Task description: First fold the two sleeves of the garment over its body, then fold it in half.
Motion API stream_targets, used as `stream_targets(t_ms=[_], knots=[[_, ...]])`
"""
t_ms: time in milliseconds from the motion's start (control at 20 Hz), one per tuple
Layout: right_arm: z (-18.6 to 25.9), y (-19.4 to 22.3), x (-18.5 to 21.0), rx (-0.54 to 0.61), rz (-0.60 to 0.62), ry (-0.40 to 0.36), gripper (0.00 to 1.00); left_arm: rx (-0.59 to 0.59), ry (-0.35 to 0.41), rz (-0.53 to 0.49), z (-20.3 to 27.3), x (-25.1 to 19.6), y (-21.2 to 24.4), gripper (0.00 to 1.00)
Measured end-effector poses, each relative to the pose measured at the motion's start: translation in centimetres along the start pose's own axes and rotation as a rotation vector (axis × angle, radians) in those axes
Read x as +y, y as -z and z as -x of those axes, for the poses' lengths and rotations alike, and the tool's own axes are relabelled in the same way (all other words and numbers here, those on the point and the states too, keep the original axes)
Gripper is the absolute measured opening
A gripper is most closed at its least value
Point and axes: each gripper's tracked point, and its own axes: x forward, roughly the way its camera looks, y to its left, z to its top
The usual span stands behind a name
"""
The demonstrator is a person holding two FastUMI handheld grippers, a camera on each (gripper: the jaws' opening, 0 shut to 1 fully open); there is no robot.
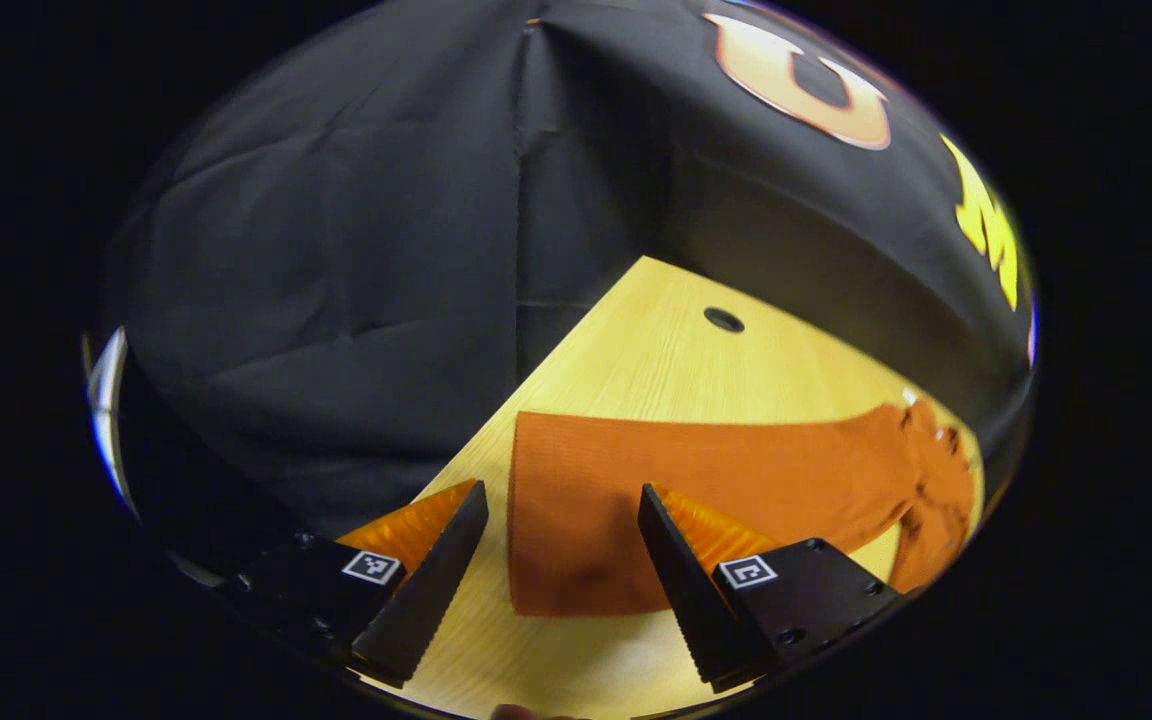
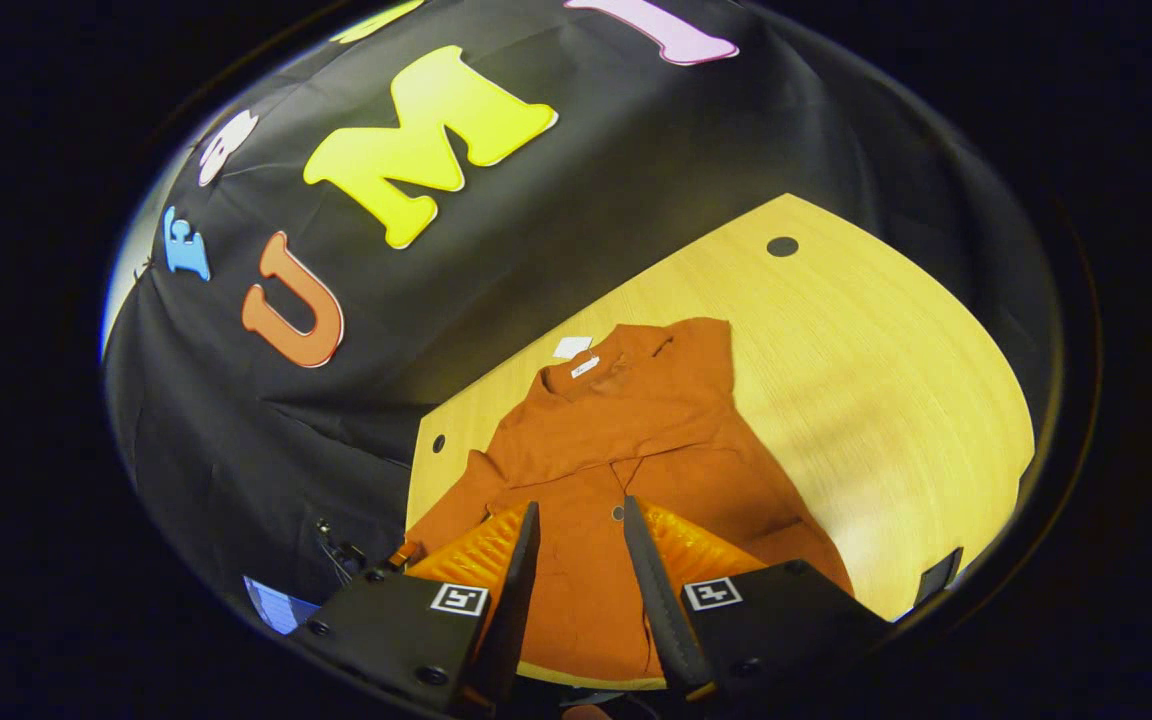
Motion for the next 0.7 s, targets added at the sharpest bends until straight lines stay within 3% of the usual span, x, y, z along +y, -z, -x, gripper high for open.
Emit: stream_targets(t_ms=[50, 200, 300, 500, 700], knots=[[0.2, 0.1, -0.2, -0.001, 0.002, 0.004, 0.56, -0.036, -0.014, -0.05, -0.4, -0.2, 0.2, 0.99], [0.6, 0.3, -0.5, -0.002, 0.018, 0.014, 0.57, -0.057, -0.058, 0.041, -0.9, -0.1, 0.0, 0.75], [1.1, 0.1, -0.8, -0.009, 0.023, 0.02, 0.57, -0.054, -0.079, 0.032, -1.1, 0.5, 0.2, 0.67], [2.2, -0.2, -1.6, -0.011, -0.013, 0.024, 0.56, -0.061, -0.082, 0.116, -0.1, 0.4, -1.1, 0.05], [3.4, 0.2, -2.1, -0.022, 0.04, 0.026, 0.57, -0.1, 0.028, 0.225, 1.6, -1.7, -3.6, 0.03]])
